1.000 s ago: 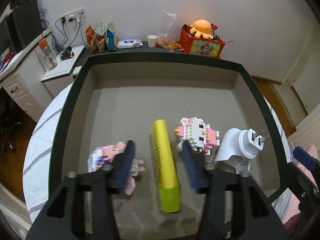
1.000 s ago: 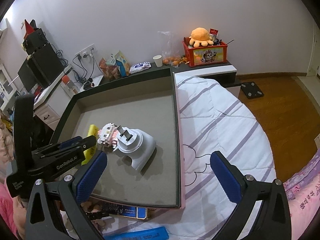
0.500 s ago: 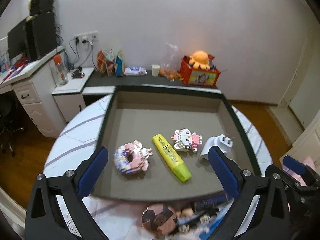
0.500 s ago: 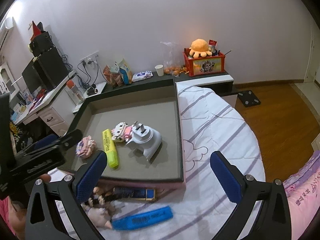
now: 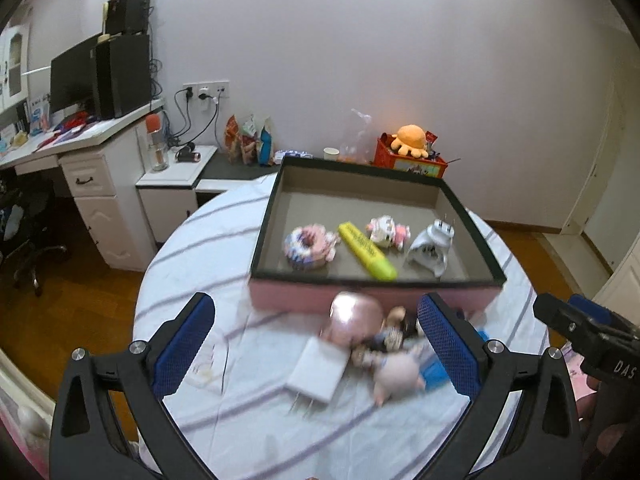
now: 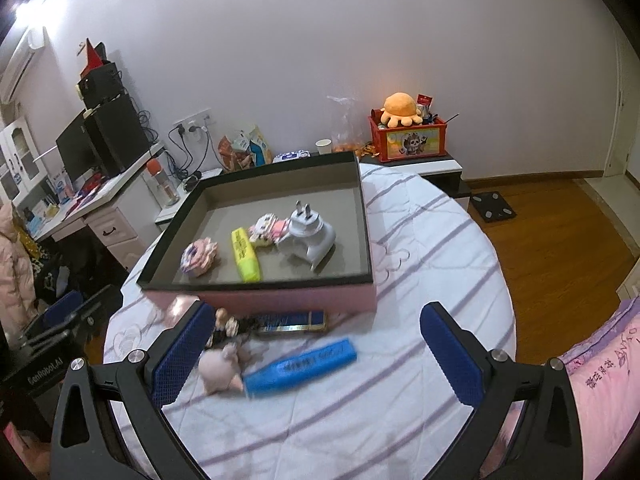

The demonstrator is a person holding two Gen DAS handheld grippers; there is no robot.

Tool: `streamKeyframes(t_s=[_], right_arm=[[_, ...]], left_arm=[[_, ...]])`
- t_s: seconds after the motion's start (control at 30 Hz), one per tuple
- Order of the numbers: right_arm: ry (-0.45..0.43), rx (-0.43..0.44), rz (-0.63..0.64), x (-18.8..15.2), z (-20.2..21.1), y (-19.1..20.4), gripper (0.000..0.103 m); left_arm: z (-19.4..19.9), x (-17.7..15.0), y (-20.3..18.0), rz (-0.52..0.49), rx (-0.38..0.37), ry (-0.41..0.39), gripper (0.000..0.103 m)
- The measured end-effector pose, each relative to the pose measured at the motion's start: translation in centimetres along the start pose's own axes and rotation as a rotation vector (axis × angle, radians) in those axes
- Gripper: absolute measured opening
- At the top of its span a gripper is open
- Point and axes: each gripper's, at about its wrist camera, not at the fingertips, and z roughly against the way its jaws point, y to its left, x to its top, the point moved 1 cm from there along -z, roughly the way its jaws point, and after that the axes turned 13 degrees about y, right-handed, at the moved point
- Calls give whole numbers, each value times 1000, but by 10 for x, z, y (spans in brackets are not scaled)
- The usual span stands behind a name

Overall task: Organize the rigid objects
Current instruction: 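Withdraw the left gripper from the box, then grasp the pink pig figure with black flower clip using the right gripper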

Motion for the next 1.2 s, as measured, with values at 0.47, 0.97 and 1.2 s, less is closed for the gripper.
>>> streamKeyframes(t_s=[0.47,0.97,1.2], right_arm=[[14,14,64,-32,-2,26,103],[137,0,152,-40,-58,63,103],[173,-30,177,-41,-79,73,103]], left_arm=[[9,-36,11,2,46,5,103],[-10,-44,38,51,91,36,103],[-28,-46,56,80,103,65,103]])
